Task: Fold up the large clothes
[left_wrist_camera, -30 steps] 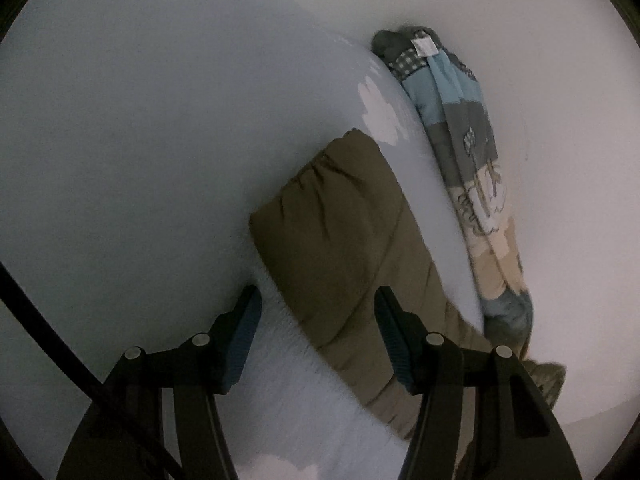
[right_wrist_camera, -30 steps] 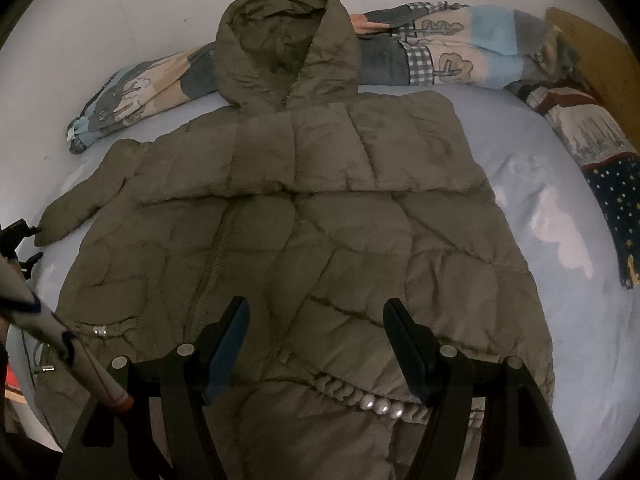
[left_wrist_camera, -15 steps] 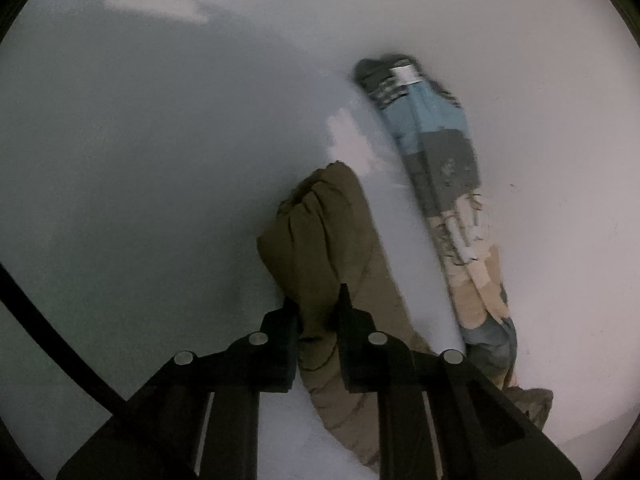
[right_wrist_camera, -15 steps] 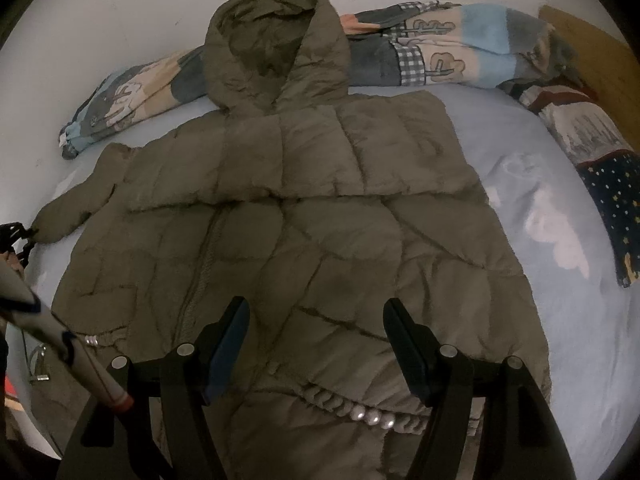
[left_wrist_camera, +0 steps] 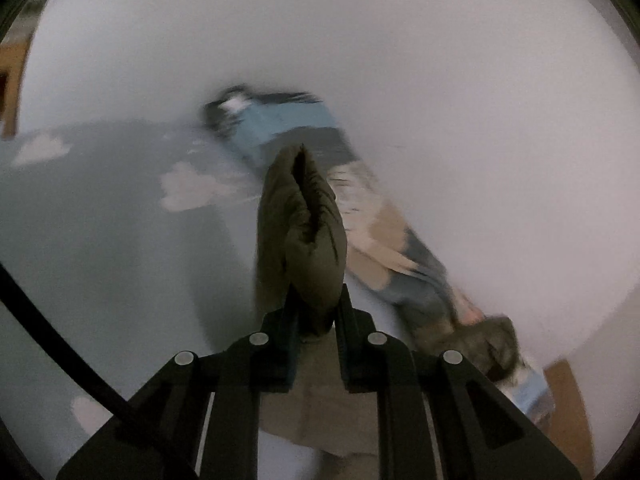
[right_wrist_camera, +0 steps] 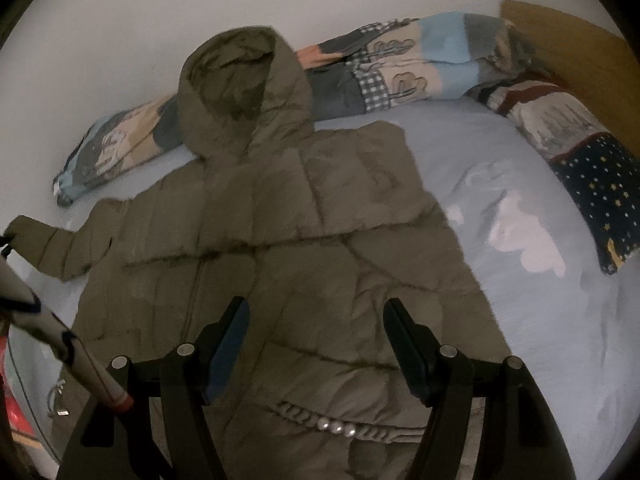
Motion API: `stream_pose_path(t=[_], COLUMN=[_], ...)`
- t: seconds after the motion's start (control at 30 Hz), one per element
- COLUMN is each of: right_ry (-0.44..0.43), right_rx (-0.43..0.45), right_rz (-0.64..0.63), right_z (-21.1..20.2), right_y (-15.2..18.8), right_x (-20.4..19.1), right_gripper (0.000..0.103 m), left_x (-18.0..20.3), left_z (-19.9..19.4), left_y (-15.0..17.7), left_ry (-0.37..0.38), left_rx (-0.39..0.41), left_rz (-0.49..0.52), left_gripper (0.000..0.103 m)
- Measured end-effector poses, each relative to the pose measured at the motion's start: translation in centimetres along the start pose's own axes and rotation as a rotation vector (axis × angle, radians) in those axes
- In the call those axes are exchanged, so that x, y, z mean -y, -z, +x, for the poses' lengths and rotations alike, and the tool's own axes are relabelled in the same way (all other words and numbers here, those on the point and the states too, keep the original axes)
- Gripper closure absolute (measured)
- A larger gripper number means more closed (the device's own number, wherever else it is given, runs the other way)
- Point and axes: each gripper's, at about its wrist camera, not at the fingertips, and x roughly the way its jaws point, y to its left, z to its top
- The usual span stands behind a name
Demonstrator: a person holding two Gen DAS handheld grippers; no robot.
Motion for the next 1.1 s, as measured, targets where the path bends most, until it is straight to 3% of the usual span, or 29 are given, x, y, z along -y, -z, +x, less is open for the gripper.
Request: stream_pose_path(t=[0.2, 0.37, 0.57, 0.77, 0.9, 1.03, 1.1], right_ry=[0.001, -0.006, 0.014, 0.026, 0.026, 0.013, 0.015], right_rx=[0.039, 0.065, 0.128, 0.139, 0.145, 0.141, 0.146], right_rz=[0.079, 0.126, 0.181, 0.247, 0.273, 0.288, 0.287], right_z=[-1.3, -2.6, -4.6, -5.3, -5.9, -6.2, -6.5], right_y=[-1.0, -1.6, -2.4, -2.8, -2.9, -2.9, -2.9], right_x=[2.4, 4.2, 6.6, 9.4, 10.7, 11.4, 11.6], right_gripper=[0.029, 0.029, 0.029, 0.029, 0.029, 0.029, 0.029], left_x=[10.3, 18.2, 26.7, 32.8, 34.9, 34.6, 34.3], left_z=[-0.9, 0.0, 2.0, 3.3, 5.6, 8.6, 10.1], left_y=[3.8, 8.7, 16.7, 25.2, 31.8, 38.5, 41.4], left_ry=[0.096, 0.173, 0.246, 0.299, 0.249, 0.168, 0.119], left_rx=[-0.038, -0.131, -0.246, -0.346, -0.423, -0.511, -0.569], left_rz=[0.165, 0.288, 0.413, 0.509, 0.590, 0.685, 0.741], left_gripper=[0.088, 0.088, 0.088, 0.088, 0.088, 0.087, 0.080])
